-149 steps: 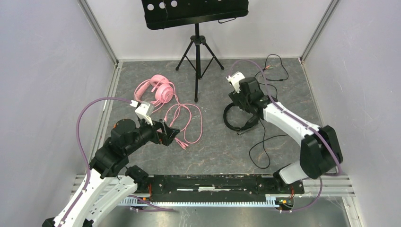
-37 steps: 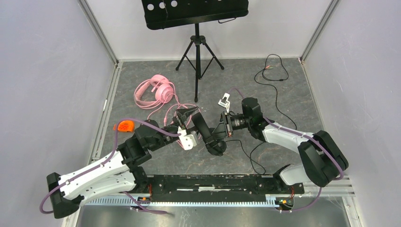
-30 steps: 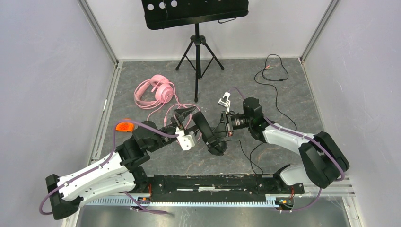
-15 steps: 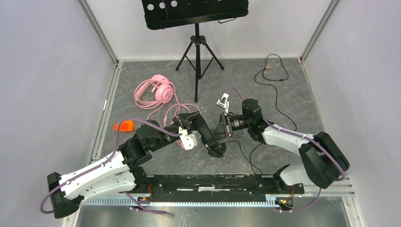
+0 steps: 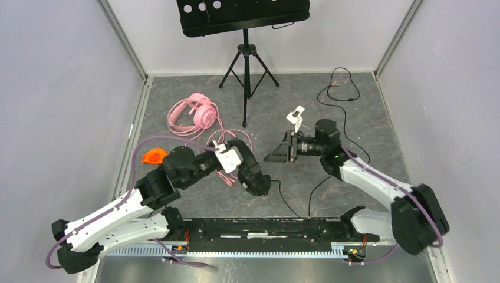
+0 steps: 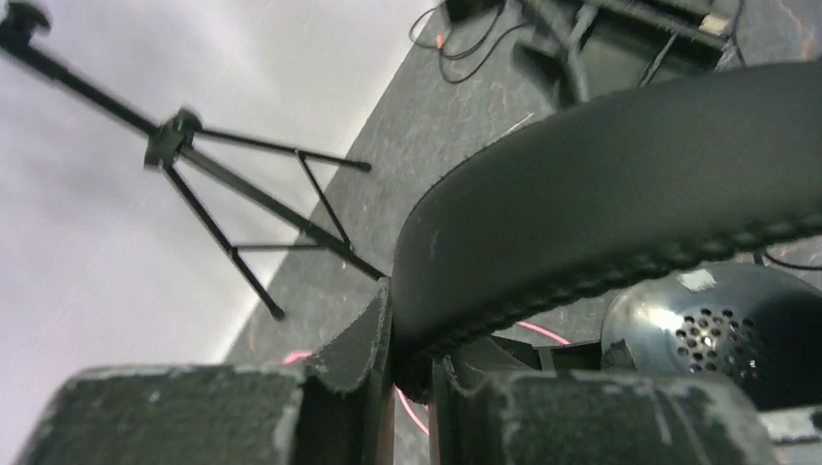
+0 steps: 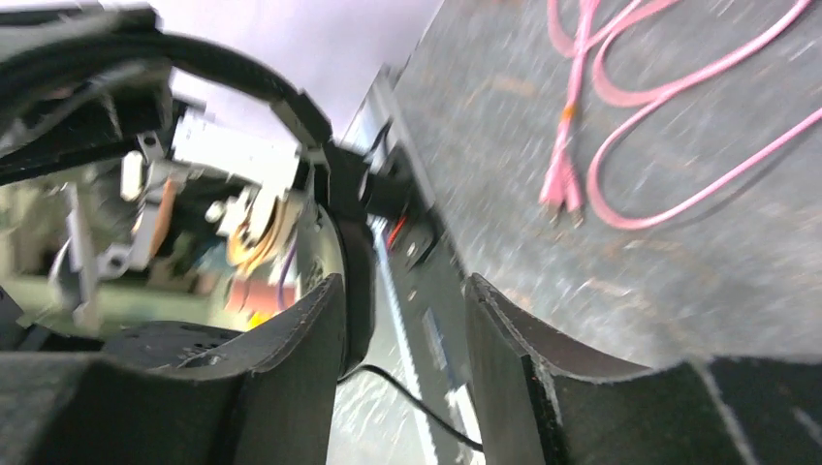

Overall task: Wrap the headphones
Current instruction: Pick up the headphones from the center of the board, then wrap the headphones around the headphones.

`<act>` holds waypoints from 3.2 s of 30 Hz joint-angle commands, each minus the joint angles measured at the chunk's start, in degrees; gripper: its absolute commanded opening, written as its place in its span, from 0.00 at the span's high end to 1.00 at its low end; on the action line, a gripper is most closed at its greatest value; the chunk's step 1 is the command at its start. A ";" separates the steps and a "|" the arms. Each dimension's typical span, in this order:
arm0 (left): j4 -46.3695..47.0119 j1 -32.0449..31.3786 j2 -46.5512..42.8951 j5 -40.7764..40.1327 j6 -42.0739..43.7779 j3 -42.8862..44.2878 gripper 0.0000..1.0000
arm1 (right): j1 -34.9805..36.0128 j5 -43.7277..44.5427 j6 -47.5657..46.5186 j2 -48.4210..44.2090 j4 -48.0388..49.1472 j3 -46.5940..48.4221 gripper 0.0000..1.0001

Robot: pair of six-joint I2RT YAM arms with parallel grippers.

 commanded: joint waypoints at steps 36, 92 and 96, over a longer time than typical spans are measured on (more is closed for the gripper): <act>-36.99 25.88 17.10 11.58 -58.71 31.54 0.98 | 10.88 26.30 -47.41 -32.27 12.43 -25.22 0.34; -37.89 20.81 13.39 33.00 -41.03 16.80 0.98 | 18.35 46.37 -53.72 -26.05 7.54 -11.23 0.96; -37.91 17.22 13.19 27.89 -38.54 15.88 0.98 | 18.35 45.89 -51.60 -26.52 0.47 -7.95 0.96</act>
